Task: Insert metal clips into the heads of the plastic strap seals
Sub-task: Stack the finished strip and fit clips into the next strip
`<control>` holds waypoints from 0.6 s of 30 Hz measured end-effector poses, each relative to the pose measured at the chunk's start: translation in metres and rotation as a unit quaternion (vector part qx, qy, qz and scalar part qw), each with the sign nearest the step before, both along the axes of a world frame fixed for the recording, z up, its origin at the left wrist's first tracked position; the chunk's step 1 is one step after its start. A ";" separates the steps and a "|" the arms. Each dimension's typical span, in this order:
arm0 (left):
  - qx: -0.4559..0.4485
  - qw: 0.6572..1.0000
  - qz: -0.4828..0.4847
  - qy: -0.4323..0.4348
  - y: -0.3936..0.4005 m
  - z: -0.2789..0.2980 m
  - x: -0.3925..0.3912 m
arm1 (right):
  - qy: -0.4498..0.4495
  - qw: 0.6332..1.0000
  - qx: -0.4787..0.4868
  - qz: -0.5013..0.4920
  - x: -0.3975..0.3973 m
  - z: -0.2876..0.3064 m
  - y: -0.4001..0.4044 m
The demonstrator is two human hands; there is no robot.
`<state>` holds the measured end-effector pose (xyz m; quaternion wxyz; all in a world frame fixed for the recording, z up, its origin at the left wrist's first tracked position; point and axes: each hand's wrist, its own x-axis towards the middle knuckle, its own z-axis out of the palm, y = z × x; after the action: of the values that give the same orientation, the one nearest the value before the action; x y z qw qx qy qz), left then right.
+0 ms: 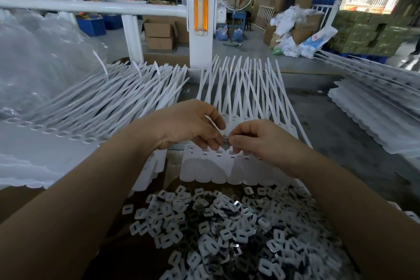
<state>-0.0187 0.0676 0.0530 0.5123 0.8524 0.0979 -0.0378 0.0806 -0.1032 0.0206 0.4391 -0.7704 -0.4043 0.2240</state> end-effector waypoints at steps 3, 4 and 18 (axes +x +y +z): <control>0.033 0.999 0.010 0.016 0.002 0.001 0.000 | 0.006 1.000 0.007 -0.007 0.001 -0.001 0.000; 0.045 0.999 0.011 0.018 0.001 0.001 0.000 | 0.008 1.000 0.007 -0.008 0.001 -0.001 0.000; 0.146 0.986 0.068 0.035 0.010 -0.005 0.001 | -0.023 0.999 -0.034 -0.024 -0.002 -0.007 0.004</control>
<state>-0.0173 0.0771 0.0483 0.3803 0.9074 0.1779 -0.0182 0.0789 -0.0991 0.0139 0.4086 -0.7991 -0.3883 0.2091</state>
